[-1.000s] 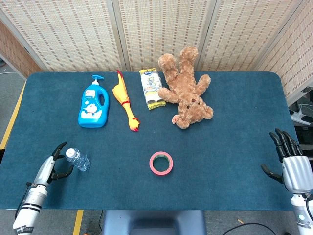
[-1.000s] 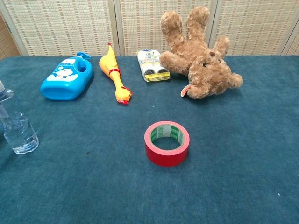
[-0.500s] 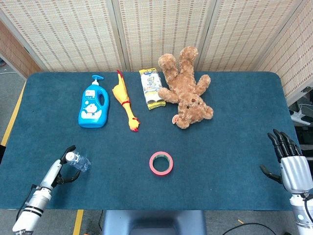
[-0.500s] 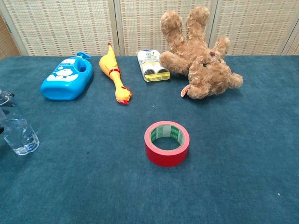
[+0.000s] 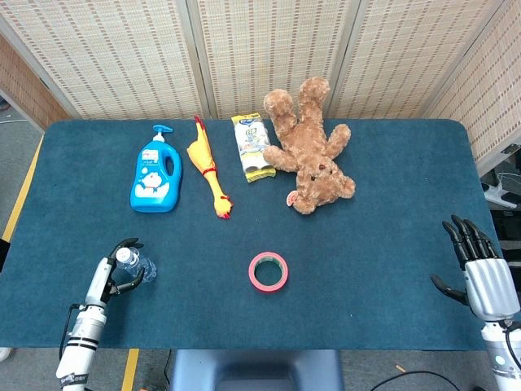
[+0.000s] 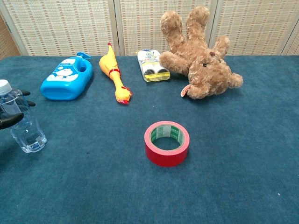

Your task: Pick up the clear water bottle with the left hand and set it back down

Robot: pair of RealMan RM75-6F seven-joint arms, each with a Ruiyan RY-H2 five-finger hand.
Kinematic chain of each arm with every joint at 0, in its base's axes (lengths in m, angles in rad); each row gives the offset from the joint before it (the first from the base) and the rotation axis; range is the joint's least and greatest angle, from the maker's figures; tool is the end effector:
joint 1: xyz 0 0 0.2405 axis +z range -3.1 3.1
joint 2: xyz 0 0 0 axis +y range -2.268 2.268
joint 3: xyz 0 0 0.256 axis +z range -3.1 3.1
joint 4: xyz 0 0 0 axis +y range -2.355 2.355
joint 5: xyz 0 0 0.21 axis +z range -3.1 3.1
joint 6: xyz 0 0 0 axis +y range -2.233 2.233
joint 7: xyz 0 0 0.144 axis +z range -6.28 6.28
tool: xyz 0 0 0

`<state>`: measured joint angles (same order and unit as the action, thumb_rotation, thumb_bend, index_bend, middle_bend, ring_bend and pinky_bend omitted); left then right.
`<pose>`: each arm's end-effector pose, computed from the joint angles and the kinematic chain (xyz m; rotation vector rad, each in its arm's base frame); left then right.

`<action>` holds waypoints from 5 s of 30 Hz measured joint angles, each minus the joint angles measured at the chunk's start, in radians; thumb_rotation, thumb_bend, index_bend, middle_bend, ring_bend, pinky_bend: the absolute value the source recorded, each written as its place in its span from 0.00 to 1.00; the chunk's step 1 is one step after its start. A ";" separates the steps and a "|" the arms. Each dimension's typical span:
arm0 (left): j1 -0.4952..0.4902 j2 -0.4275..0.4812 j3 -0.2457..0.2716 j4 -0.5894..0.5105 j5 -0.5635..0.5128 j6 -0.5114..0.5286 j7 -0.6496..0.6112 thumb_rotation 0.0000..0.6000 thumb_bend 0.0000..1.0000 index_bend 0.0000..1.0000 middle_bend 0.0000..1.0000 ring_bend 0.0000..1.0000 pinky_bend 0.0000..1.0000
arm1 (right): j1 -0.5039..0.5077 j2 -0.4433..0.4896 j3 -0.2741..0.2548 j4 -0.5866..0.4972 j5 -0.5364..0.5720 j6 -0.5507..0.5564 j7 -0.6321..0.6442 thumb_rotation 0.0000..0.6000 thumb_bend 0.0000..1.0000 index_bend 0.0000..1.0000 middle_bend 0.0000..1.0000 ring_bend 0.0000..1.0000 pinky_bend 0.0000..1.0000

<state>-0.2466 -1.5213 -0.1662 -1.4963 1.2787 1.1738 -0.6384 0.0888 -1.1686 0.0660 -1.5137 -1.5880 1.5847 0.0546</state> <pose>-0.2742 0.2431 0.0189 -0.9161 -1.8145 -1.4269 -0.3064 -0.1853 0.1623 1.3909 -0.7851 1.0323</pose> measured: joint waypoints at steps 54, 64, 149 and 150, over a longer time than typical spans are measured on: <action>-0.053 -0.095 -0.099 0.238 0.035 0.256 0.134 1.00 0.52 0.67 0.66 0.54 0.42 | 0.011 0.018 0.001 -0.027 0.022 -0.057 -0.019 1.00 0.10 0.00 0.00 0.00 0.16; -0.053 -0.110 -0.095 0.239 0.038 0.262 0.644 1.00 0.52 0.67 0.66 0.54 0.42 | 0.012 0.019 0.000 -0.029 0.023 -0.061 -0.020 1.00 0.10 0.00 0.00 0.00 0.16; -0.031 -0.232 -0.142 0.262 -0.116 0.201 0.245 1.00 0.52 0.52 0.60 0.49 0.39 | 0.026 0.034 -0.012 -0.048 0.033 -0.109 -0.041 1.00 0.10 0.00 0.00 0.00 0.17; -0.031 -0.237 -0.142 0.268 -0.117 0.195 0.240 1.00 0.53 0.46 0.57 0.47 0.37 | 0.026 0.033 -0.012 -0.047 0.033 -0.109 -0.040 1.00 0.10 0.00 0.00 0.00 0.17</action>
<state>-0.2775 -1.7580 -0.3079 -1.2278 1.1612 1.3684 -0.3989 0.1146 -1.1354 0.0538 -1.5611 -1.5555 1.4760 0.0143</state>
